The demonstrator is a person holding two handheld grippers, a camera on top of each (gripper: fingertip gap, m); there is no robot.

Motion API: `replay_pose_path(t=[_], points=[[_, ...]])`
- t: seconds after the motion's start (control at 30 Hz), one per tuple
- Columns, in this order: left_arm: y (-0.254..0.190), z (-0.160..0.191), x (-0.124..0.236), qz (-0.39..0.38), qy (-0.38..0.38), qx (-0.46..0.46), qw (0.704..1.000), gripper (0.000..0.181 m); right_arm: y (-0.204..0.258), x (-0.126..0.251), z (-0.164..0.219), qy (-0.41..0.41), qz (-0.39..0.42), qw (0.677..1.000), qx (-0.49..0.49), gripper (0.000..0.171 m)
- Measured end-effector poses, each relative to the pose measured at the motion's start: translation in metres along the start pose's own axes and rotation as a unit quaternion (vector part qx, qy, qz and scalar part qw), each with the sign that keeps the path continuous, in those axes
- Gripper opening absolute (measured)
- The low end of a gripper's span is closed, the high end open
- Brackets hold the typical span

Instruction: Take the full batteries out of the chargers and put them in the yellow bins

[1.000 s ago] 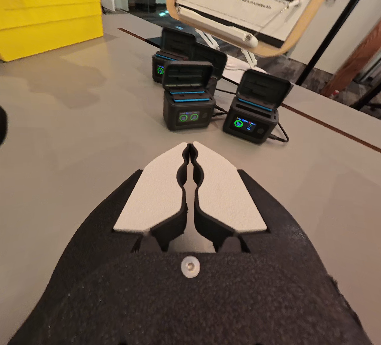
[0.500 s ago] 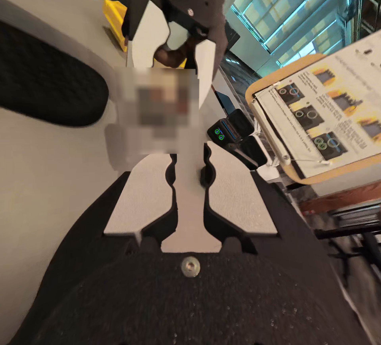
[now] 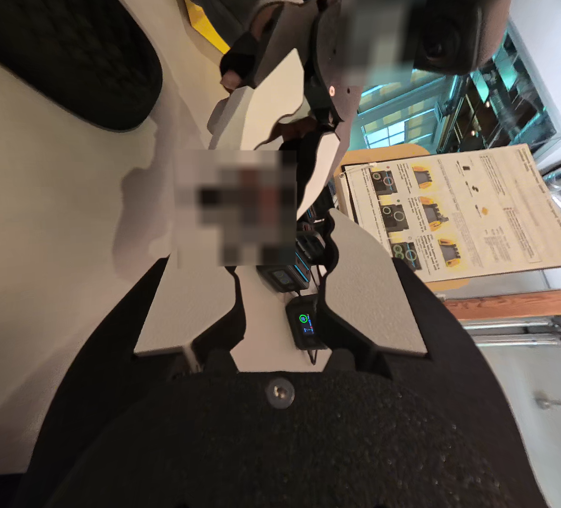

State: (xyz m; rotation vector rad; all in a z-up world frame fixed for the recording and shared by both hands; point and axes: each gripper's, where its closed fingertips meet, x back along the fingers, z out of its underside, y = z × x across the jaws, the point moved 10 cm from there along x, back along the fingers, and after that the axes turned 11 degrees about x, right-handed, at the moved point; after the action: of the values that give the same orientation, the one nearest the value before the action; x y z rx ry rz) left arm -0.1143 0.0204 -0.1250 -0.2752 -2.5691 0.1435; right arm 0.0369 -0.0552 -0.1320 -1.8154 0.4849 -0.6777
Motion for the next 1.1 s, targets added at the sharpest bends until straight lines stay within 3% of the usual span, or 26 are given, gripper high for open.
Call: replay_pose_path(t=[0.27, 0.57, 0.9, 1.1], points=[[-0.007, 0.005, -0.008, 0.063, -0.009, 0.024, 0.998, 0.063, 0.006, 0.0, -0.012, -0.032, -0.06, 0.997, 0.039, 0.048], [-0.019, -0.005, -0.02, 0.107, 0.074, 0.0, 0.992, 0.063, -0.001, -0.004, -0.025, -0.08, -0.23, 0.965, 0.099, 0.027], [-0.029, -0.003, -0.03, 0.12, 0.126, -0.018, 0.985, 0.063, -0.008, -0.009, -0.026, -0.107, -0.352, 0.928, 0.056, 0.021], [-0.036, 0.0, -0.035, 0.122, 0.141, -0.026, 0.982, 0.063, -0.004, -0.009, -0.026, -0.118, -0.37, 0.921, 0.037, 0.016]])
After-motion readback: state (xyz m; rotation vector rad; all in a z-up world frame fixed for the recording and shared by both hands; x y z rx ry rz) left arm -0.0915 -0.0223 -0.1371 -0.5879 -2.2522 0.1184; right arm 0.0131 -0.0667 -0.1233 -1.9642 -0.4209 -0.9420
